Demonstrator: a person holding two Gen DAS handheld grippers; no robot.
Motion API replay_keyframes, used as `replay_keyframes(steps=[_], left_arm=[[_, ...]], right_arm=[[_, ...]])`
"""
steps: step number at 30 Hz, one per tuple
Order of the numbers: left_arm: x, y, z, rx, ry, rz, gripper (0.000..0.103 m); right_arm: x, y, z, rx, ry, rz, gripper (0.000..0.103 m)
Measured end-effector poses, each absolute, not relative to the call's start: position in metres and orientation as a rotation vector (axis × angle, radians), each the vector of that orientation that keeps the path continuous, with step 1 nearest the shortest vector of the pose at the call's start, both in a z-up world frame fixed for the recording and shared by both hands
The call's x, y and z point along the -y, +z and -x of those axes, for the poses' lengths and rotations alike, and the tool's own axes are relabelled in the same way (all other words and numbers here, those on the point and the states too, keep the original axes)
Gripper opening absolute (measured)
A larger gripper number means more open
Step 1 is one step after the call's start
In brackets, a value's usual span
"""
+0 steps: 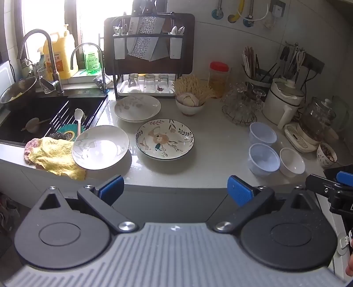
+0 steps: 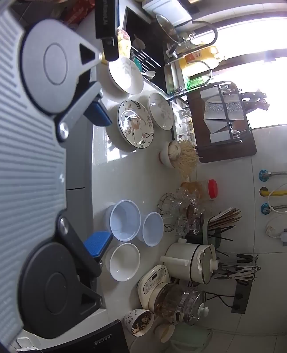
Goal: Organize plates and bowls
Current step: 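Move both grippers toward the white leaf-pattern plate beside the sink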
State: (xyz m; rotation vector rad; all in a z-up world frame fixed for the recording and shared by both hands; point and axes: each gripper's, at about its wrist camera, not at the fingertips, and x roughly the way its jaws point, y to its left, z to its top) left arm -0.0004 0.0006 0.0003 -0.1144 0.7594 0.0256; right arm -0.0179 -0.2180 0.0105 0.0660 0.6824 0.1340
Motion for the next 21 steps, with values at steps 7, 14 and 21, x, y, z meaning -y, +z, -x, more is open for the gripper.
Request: replay_keyframes(steps=[7,14,21], left_arm=[[0.002,0.011,0.006,-0.744,0.018,0.119,0.102],[0.005,0.010,0.010,-0.743,0.016,0.088,0.101],[0.002,0.010,0.011,-0.735,0.024,0.090,0.101]], right_arm=[[0.221,0.013,0.022,-0.673,0.146,-0.091,0.103],[0.225,0.015,0.020,-0.672,0.141,-0.092,0.103],[0.219,0.015,0.025,-0.660,0.131,-0.089,0.103]])
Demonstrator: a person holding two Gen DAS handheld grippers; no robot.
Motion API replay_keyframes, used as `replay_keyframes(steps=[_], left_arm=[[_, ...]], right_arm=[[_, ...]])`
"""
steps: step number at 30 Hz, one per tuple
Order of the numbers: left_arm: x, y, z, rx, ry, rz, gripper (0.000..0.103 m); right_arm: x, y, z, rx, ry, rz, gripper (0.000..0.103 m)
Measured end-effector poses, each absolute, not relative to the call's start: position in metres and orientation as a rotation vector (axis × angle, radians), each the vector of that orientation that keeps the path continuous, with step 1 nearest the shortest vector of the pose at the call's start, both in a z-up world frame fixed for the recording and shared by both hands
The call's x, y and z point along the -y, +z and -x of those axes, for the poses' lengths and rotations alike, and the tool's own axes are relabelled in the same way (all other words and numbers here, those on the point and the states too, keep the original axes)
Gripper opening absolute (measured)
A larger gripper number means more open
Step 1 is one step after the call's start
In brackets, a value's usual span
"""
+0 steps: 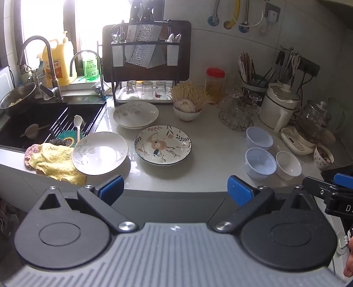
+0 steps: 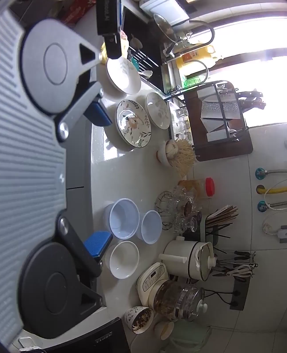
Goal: Organize plates and bowls
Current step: 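Move both grippers toward the white leaf-pattern plate beside the sink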
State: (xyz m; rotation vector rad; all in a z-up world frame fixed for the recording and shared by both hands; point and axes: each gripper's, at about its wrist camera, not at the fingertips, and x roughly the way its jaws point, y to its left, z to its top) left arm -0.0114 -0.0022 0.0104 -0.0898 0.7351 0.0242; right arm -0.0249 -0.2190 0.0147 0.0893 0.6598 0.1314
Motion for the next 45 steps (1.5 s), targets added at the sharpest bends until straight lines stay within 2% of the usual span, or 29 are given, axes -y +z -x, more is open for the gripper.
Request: replay_keyframes(steps=[12,45], left_arm=[[-0.005,0.006,0.008,-0.748,0.035,0.107,0.102],[0.007,-0.014,0.008,-0.817,-0.022,0.067,0.102]], right_arm=[[0.223,0.016,0.023,-0.618,0.106,-0.058,0.103],[0.224,0.004,0.032,-0.655,0.124,-0.162,0.103]])
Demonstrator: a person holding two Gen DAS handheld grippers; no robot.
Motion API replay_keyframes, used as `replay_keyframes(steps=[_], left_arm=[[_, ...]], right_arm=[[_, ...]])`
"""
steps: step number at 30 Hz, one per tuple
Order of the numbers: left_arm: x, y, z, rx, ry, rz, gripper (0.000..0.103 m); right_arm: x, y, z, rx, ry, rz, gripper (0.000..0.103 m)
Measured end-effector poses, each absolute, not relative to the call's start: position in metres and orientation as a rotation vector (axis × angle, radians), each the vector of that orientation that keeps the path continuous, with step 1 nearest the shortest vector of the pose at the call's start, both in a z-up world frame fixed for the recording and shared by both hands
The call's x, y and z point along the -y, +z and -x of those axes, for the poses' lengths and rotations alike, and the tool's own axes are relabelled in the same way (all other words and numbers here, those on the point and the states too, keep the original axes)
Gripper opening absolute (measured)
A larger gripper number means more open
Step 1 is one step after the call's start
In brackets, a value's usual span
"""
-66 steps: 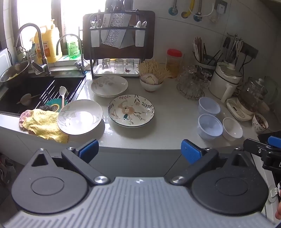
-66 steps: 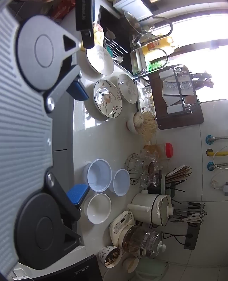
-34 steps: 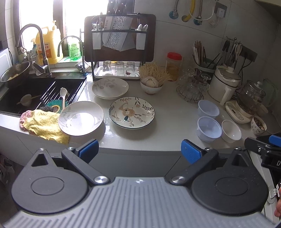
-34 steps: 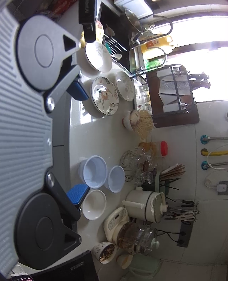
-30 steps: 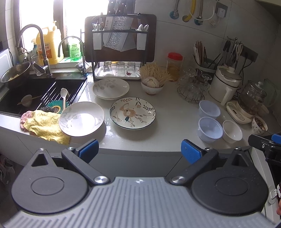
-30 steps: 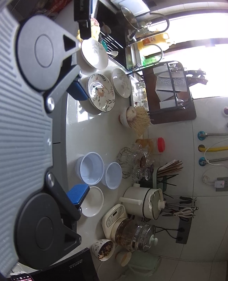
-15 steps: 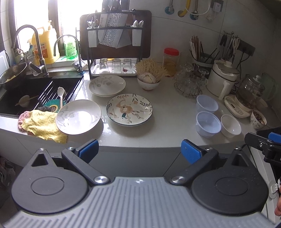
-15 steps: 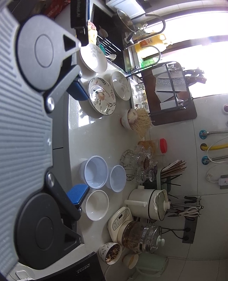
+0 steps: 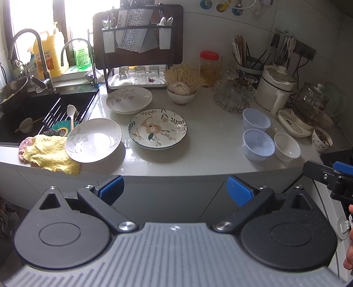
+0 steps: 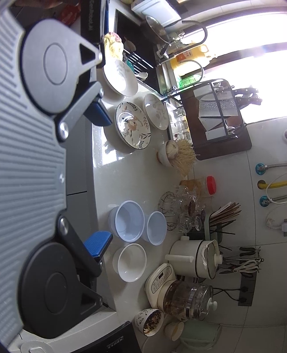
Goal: Organize plates and bowls
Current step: 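Move both grippers toward the white leaf-pattern plate beside the sink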
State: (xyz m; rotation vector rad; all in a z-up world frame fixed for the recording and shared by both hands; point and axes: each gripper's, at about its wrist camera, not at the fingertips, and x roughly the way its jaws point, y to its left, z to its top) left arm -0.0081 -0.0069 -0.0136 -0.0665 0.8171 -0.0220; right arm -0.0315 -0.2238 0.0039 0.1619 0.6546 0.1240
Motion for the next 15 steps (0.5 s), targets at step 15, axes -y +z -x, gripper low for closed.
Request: replay_keyframes(steps=[15], left_arm=[[0.0116,-0.0161,0.0084,-0.854,-0.058,0.056,0.102]], right_arm=[[0.2260,0.0023,0.0348,-0.654,0.131,-0.218,0.103]])
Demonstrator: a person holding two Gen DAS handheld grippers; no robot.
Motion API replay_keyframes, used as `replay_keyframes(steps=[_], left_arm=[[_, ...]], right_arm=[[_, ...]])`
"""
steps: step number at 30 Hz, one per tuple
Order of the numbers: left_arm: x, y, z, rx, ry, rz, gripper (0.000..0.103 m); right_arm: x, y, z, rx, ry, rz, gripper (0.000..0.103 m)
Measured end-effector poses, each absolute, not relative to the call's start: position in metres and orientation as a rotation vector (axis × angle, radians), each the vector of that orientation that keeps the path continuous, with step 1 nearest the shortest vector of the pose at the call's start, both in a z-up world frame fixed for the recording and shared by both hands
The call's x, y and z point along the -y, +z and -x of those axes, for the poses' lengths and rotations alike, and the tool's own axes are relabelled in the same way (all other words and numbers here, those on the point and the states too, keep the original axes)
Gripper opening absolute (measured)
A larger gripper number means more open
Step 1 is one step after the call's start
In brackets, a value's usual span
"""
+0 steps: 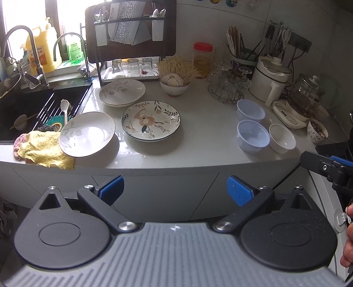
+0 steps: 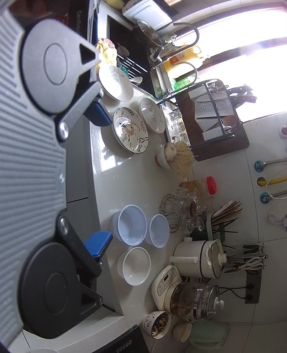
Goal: Organize plates and bowls
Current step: 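Move both grippers toward the white leaf-pattern plate beside the sink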
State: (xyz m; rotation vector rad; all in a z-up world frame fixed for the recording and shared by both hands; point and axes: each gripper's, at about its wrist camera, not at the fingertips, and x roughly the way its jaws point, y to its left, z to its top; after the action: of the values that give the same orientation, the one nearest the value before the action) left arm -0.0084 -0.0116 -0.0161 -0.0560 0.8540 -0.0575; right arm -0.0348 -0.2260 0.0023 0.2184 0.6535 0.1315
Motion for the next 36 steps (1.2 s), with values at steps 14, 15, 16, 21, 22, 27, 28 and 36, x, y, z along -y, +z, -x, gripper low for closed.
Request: replay_keyframes(steps=[14,15,16,21,22,27,28,36], left_arm=[[0.016,-0.014,0.011,-0.842,-0.089,0.040,0.102],[0.016,-0.014,0.010,-0.842,-0.089,0.040,0.102],[0.017,-0.014,0.011,-0.842,-0.089,0.044,0.102],[0.014,-0.015,0.008,-0.838,-0.085,0.054,0.102],[0.013,-0.016,0.008,-0.832,-0.085,0.057,0.102],[0.003,-0.021,-0.002,-0.837,-0.086,0.086,0.102],[0.001,-0.022,-0.005,-0.840,-0.085,0.087,0.101],[-0.029,-0.025,-0.024,-0.856,-0.097,0.143,0.101]], right_arm=[[0.223,-0.001,0.042,-0.664,0.140,-0.212,0.103],[0.223,-0.001,0.043,-0.660,0.139,-0.211,0.103],[0.223,-0.001,0.043,-0.659,0.137,-0.211,0.103],[0.223,-0.004,0.040,-0.656,0.138,-0.230,0.103],[0.222,-0.004,0.040,-0.648,0.140,-0.228,0.103],[0.215,-0.005,0.034,-0.645,0.128,-0.220,0.103],[0.213,-0.005,0.033,-0.646,0.125,-0.220,0.103],[0.197,-0.009,0.018,-0.678,0.140,-0.255,0.103]])
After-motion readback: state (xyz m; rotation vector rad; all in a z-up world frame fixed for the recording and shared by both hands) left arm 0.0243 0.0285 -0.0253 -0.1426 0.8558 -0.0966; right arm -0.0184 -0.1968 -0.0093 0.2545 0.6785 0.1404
